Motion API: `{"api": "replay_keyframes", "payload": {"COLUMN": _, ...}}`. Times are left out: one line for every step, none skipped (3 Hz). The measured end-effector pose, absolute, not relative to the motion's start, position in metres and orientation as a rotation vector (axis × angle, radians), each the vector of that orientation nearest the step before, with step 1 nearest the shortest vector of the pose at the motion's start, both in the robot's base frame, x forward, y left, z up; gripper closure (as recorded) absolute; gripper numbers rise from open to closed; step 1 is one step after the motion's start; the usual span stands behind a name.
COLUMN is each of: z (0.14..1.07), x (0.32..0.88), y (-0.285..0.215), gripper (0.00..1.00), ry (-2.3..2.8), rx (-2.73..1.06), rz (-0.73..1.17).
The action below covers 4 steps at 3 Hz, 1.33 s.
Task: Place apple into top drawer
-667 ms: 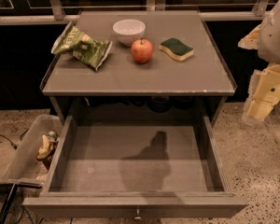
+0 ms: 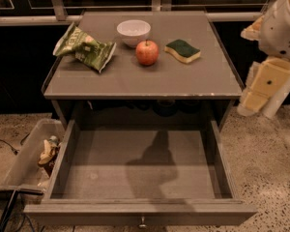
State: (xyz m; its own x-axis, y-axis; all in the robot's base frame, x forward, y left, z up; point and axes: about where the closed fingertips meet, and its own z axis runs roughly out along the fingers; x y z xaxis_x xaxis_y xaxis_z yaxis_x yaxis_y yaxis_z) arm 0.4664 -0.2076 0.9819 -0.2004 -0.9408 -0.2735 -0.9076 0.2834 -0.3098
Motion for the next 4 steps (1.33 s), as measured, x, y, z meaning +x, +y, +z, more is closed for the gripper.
{"api": "replay_keyframes", "payload": {"z": 0.981, "x": 0.500, "y": -0.196, "gripper": 0.00, "ry": 2.053, "rx": -1.559, "rz": -0.037}}
{"api": "replay_keyframes", "payload": {"z": 0.981, "x": 0.542, "y": -0.174, "gripper": 0.00, "ry": 1.972, "rx": -1.488, "rz": 0.034}}
{"api": "replay_keyframes", "payload": {"z": 0.981, "x": 0.542, "y": -0.174, "gripper": 0.00, "ry": 1.972, "rx": -1.488, "rz": 0.034}}
{"api": "replay_keyframes", "payload": {"z": 0.978, "x": 0.553, "y": -0.166, "gripper": 0.00, "ry": 1.952, "rx": -1.487, "rz": 0.050}}
